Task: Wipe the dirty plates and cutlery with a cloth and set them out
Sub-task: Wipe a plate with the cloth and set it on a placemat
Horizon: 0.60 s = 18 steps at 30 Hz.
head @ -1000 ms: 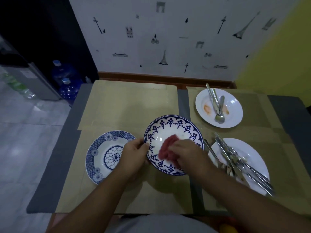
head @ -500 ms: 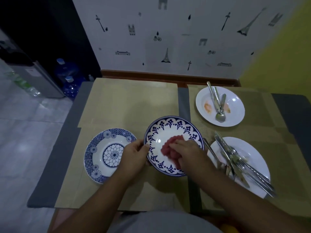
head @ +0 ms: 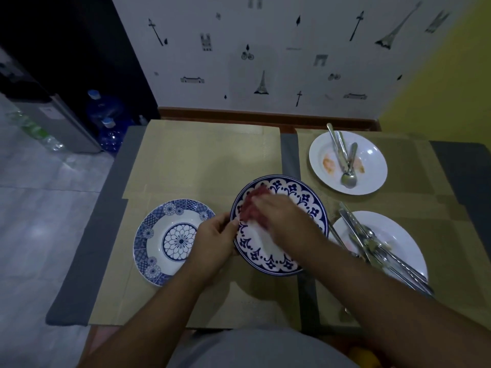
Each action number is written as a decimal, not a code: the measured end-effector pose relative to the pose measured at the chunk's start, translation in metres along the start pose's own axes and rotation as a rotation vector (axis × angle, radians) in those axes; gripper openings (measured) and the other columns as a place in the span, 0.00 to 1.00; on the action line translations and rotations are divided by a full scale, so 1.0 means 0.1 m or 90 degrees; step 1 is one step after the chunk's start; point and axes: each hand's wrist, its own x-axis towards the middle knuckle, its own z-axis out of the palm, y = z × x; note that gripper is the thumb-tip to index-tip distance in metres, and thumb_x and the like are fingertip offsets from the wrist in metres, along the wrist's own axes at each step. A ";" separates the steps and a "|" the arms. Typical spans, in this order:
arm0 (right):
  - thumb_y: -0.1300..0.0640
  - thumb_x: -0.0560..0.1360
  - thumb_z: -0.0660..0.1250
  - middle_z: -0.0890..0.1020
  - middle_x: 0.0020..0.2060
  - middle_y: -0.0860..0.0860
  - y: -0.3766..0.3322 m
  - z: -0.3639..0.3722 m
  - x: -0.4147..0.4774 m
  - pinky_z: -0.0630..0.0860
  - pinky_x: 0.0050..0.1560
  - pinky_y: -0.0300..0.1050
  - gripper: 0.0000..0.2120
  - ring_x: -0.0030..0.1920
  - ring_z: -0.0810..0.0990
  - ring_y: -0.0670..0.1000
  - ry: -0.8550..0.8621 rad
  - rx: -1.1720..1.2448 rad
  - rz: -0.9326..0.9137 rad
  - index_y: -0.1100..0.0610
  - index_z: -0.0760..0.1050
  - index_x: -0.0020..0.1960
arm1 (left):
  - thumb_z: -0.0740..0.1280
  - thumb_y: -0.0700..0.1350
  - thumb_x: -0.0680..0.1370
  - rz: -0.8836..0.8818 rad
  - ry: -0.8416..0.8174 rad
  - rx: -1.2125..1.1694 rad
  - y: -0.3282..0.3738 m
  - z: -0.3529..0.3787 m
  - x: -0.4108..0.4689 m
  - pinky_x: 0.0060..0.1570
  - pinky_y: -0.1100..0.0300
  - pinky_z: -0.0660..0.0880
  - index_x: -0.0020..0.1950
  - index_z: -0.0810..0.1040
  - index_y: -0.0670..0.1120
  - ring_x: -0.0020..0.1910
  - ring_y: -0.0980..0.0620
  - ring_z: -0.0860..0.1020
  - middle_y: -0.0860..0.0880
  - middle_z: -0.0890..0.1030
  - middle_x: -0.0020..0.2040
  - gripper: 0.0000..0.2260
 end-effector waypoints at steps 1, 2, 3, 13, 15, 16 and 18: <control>0.57 0.77 0.68 0.77 0.61 0.43 0.12 -0.07 0.05 0.71 0.64 0.42 0.17 0.63 0.70 0.45 0.022 0.007 0.020 0.44 0.73 0.63 | 0.61 0.41 0.84 0.007 0.011 -0.007 -0.01 -0.01 0.00 0.38 0.60 0.81 0.56 0.82 0.50 0.47 0.51 0.86 0.50 0.87 0.48 0.10; 0.57 0.77 0.67 0.77 0.60 0.42 0.24 -0.13 0.08 0.71 0.63 0.43 0.14 0.61 0.71 0.44 0.030 0.002 0.037 0.43 0.75 0.60 | 0.61 0.41 0.84 0.012 0.024 -0.016 0.00 -0.01 0.00 0.38 0.61 0.81 0.56 0.82 0.51 0.47 0.53 0.86 0.51 0.87 0.47 0.10; 0.55 0.78 0.67 0.77 0.60 0.43 0.35 -0.16 0.06 0.72 0.63 0.45 0.12 0.61 0.72 0.46 0.021 -0.025 0.058 0.44 0.75 0.60 | 0.61 0.40 0.84 0.018 0.035 -0.019 0.01 -0.02 0.00 0.38 0.64 0.80 0.56 0.82 0.50 0.46 0.56 0.86 0.53 0.87 0.46 0.11; 0.57 0.72 0.71 0.76 0.62 0.50 -0.39 0.18 -0.23 0.75 0.58 0.47 0.24 0.59 0.72 0.51 -0.099 0.041 -0.039 0.53 0.71 0.68 | 0.62 0.40 0.83 -0.012 0.051 -0.016 -0.09 -0.09 0.07 0.49 0.50 0.83 0.54 0.83 0.48 0.49 0.49 0.86 0.50 0.87 0.47 0.10; 0.55 0.73 0.71 0.78 0.59 0.48 -0.38 0.18 0.06 0.76 0.54 0.45 0.20 0.58 0.72 0.50 -0.062 0.042 -0.033 0.51 0.73 0.64 | 0.63 0.41 0.83 -0.017 0.048 -0.021 -0.10 -0.15 0.08 0.52 0.45 0.82 0.54 0.83 0.49 0.50 0.49 0.86 0.49 0.87 0.48 0.10; 0.55 0.74 0.70 0.78 0.59 0.47 -0.35 0.14 0.21 0.74 0.54 0.44 0.17 0.57 0.72 0.49 -0.040 0.034 -0.013 0.50 0.75 0.62 | 0.62 0.41 0.84 -0.014 0.052 -0.026 -0.08 -0.19 0.09 0.51 0.45 0.82 0.55 0.83 0.50 0.50 0.49 0.86 0.49 0.87 0.49 0.10; 0.60 0.75 0.68 0.79 0.57 0.46 -0.24 0.01 0.45 0.69 0.56 0.38 0.13 0.57 0.73 0.48 0.005 0.042 0.050 0.50 0.78 0.58 | 0.62 0.41 0.84 -0.018 0.069 -0.052 -0.03 -0.29 0.13 0.48 0.46 0.83 0.56 0.82 0.49 0.49 0.49 0.86 0.49 0.87 0.49 0.10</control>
